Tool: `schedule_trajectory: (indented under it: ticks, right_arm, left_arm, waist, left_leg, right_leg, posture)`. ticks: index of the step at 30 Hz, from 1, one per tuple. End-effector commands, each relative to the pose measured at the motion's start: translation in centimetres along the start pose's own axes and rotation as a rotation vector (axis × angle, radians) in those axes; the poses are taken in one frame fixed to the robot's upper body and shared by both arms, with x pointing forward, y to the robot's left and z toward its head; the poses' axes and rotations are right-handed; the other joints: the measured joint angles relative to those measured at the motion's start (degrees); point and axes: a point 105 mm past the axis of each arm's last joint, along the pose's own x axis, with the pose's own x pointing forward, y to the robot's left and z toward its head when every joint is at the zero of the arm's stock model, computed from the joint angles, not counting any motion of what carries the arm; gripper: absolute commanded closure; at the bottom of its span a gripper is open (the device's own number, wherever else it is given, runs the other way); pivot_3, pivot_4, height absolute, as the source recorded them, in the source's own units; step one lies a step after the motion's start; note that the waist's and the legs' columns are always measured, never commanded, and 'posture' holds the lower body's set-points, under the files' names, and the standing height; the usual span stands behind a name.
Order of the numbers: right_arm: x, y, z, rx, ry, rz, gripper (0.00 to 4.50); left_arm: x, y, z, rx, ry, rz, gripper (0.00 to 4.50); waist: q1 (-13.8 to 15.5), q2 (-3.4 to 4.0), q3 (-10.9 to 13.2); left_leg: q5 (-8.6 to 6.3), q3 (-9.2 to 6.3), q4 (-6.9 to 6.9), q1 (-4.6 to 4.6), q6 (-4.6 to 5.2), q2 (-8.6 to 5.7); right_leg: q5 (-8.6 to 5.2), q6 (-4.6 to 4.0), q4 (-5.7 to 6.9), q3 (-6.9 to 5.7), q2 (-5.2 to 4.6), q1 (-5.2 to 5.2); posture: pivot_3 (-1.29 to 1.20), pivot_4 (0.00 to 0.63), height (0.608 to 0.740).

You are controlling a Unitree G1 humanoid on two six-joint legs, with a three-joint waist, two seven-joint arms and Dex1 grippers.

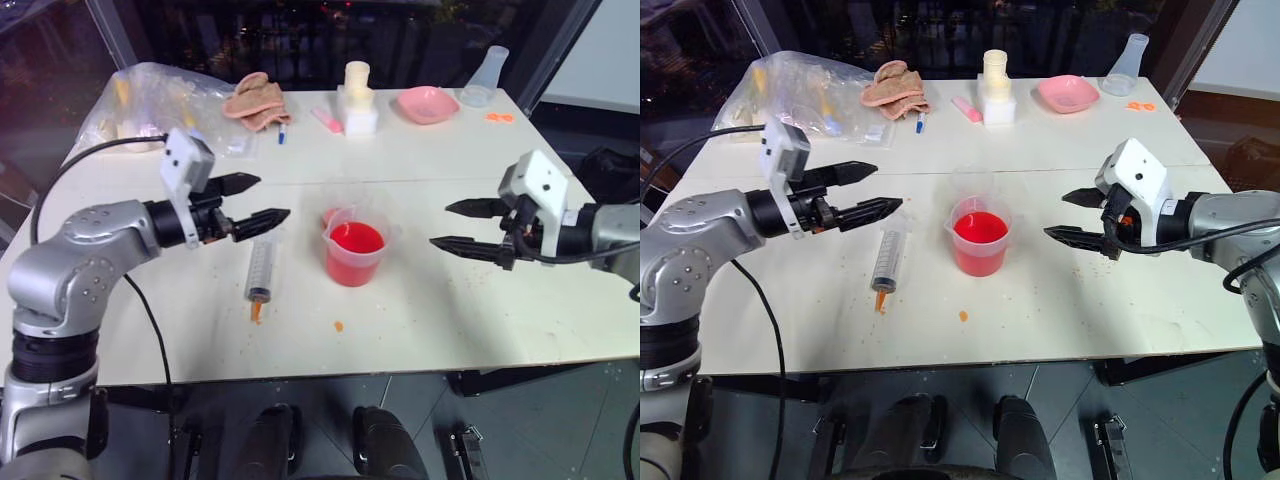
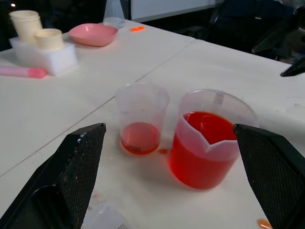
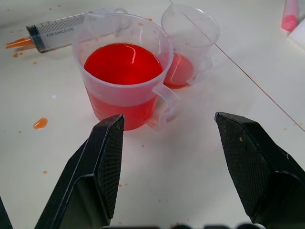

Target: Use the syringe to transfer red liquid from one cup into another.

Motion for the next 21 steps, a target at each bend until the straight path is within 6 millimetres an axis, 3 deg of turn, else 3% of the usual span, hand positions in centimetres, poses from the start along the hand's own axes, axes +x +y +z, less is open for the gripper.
schedule_trajectory:
  ticks: [1,11,13,15,18,21]
  right_arm:
    - [-0.7,-0.5,1.3,-0.037,-0.028,-0.03,1.37]
    - [-0.6,-0.5,1.0,-0.035,-0.032,-0.037,1.37]
    - [-0.6,-0.3,1.1,-0.041,-0.034,-0.035,1.37]
    - [-0.6,-0.1,1.5,-0.051,-0.039,-0.019,1.37]
    - [-0.6,-0.1,1.6,-0.092,-0.023,0.012,1.37]
    - [-0.4,-0.3,1.9,-0.113,-0.026,0.012,1.37]
  left_arm:
    - [0.2,-0.8,1.1,0.034,-0.022,-0.009,0.02]
    - [0.4,-0.5,1.6,-0.005,-0.001,0.002,0.02]
    - [0.9,0.3,2.2,-0.012,-0.027,0.076,0.02]
    - [1.5,0.6,3.6,-0.115,-0.122,0.089,0.02]
    - [2.5,1.1,3.8,-0.221,-0.062,0.122,0.02]
    - [3.9,3.8,4.0,-0.381,0.027,0.293,0.02]
  waist:
    - [-0.01,0.0,0.0]
    - [-0.03,0.0,0.0]
    - [-0.01,0.0,0.0]
    - [0.29,0.0,0.0]
    - [0.13,-0.01,0.0]
    - [0.08,-0.02,0.01]
  left_leg:
    - [0.0,0.0,0.0,0.0,0.0,0.0]
    - [0.01,0.0,0.01,0.01,0.01,0.0]
    - [0.01,0.0,0.01,0.01,0.01,0.0]
    - [0.01,-0.01,0.07,0.0,0.01,0.0]
    - [0.0,-0.05,0.2,-0.01,0.04,-0.01]
    - [0.0,-0.05,0.22,0.01,0.05,-0.03]
  right_leg:
    - [0.04,0.08,0.0,0.0,0.0,0.0]
    - [0.05,0.1,0.01,-0.01,0.02,0.0]
    - [0.05,0.1,0.01,-0.01,0.02,0.0]
    - [0.06,0.1,0.02,-0.03,0.02,0.03]
    - [0.08,0.14,0.03,-0.09,0.02,0.09]
    - [0.14,0.26,0.1,-0.11,0.1,0.09]
  posture:
    - [0.0,0.15,0.74]
    - [0.0,0.15,0.74]
    - [0.0,0.15,0.74]
    - [0.0,0.15,0.74]
    - [0.0,0.15,0.74]
    - [0.0,0.15,0.74]
